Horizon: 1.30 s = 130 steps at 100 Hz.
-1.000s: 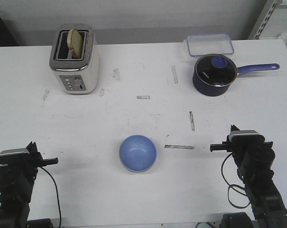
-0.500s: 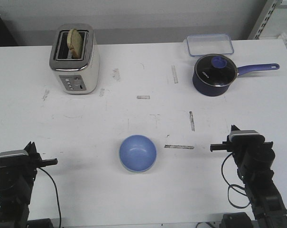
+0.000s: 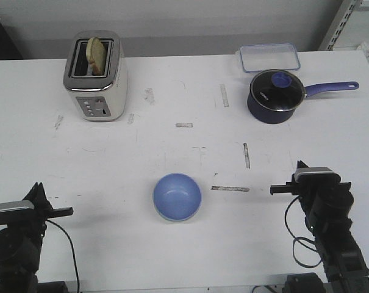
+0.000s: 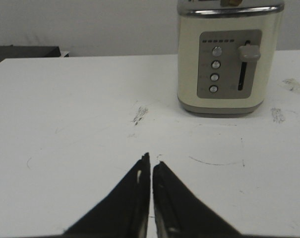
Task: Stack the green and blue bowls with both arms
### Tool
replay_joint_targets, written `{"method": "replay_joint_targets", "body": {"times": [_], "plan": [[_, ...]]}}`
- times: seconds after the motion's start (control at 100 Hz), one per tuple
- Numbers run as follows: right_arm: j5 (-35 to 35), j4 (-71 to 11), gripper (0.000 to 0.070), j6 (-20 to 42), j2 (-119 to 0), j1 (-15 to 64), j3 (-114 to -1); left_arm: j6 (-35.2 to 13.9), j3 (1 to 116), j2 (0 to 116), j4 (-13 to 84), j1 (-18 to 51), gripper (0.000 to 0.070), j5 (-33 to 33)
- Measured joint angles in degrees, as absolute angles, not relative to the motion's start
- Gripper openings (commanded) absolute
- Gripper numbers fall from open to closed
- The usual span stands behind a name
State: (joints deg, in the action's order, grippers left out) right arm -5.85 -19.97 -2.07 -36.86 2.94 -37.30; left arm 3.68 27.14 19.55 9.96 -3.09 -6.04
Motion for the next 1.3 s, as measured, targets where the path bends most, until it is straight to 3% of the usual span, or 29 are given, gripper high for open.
{"method": "replay_joint_targets", "body": {"times": [0.29, 0.46, 1.3], "plan": [[-5.85, -19.97, 0.0, -2.09, -36.86, 2.94, -37.3, 3.68, 9.96, 10.13, -3.18, 0.14, 0.0001, -6.02], [-5.89, -19.97, 0.0, -2.09, -36.86, 2.94, -37.3, 3.7, 1.85, 0.25, -4.03, 2.22, 0.0002, -6.04], [-5.98, -19.42, 0.0, -2.09, -36.73, 2.94, -37.28, 3.53, 1.93, 0.3, -5.23, 3.99, 0.0001, -5.93]]}}
